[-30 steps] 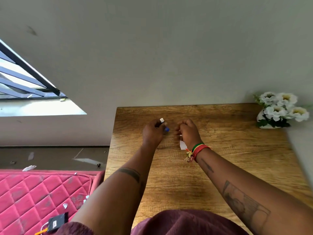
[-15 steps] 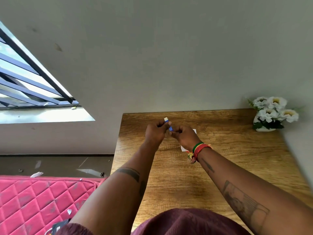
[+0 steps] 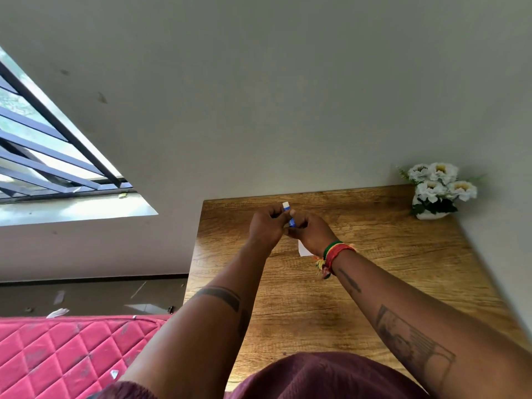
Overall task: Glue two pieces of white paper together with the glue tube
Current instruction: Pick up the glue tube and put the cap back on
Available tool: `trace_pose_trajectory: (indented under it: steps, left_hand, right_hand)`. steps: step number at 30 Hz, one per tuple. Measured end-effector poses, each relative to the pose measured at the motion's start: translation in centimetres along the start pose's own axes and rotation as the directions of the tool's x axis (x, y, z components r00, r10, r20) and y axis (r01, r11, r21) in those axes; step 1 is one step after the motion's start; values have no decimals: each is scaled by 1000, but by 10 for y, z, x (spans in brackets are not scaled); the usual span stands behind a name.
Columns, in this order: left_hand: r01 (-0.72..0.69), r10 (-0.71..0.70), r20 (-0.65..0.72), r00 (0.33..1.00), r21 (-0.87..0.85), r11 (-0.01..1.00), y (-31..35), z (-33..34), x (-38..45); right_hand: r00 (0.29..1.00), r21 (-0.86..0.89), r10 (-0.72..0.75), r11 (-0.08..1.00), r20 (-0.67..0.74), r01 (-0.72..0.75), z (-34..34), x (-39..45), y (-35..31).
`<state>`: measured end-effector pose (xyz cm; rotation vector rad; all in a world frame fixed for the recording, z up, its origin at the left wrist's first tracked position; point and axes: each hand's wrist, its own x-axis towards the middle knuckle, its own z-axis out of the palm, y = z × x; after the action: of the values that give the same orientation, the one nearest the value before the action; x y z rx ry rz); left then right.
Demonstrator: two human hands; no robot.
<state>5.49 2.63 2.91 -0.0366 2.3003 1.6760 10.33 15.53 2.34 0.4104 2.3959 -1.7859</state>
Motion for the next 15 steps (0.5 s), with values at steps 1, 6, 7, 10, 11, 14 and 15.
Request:
trace_pose_trajectory:
  steps: [1,6,7,10,11,14,15]
  left_hand:
    - [3,-3,-4,1000,8,1000,3,2,0]
    - [-11,11,12,1000,7,1000,10,10,0]
    - [-6,6,17,1000,7,1000,11,12,0]
    - [-4,4,31,1000,7,1000,16,19,-3]
    - [-5,4,38,999,6,1000,18,21,-3]
    - [-25,23,56,998,27,999,22,21,-1]
    - [-40,38,61,997,39,998,22,20,-1]
  right_hand:
    - [1000,7,9,1000,12,-9,-3,-2,-2]
    - [1000,-8,15,1000,13,-15,-21,-7,-4]
    - [1000,-22,5,1000,0,-5,-23,-6,-2]
    - [998,-61,12,998,-59,-16,-26,-5,2]
    - [998,-47,15,999,-59,-17,-28,-7,2]
    - [999,5,18,1000,-35,-18,-31,-17,-6]
    - [1000,5,2,1000,-17,-2,-32,-19,-7]
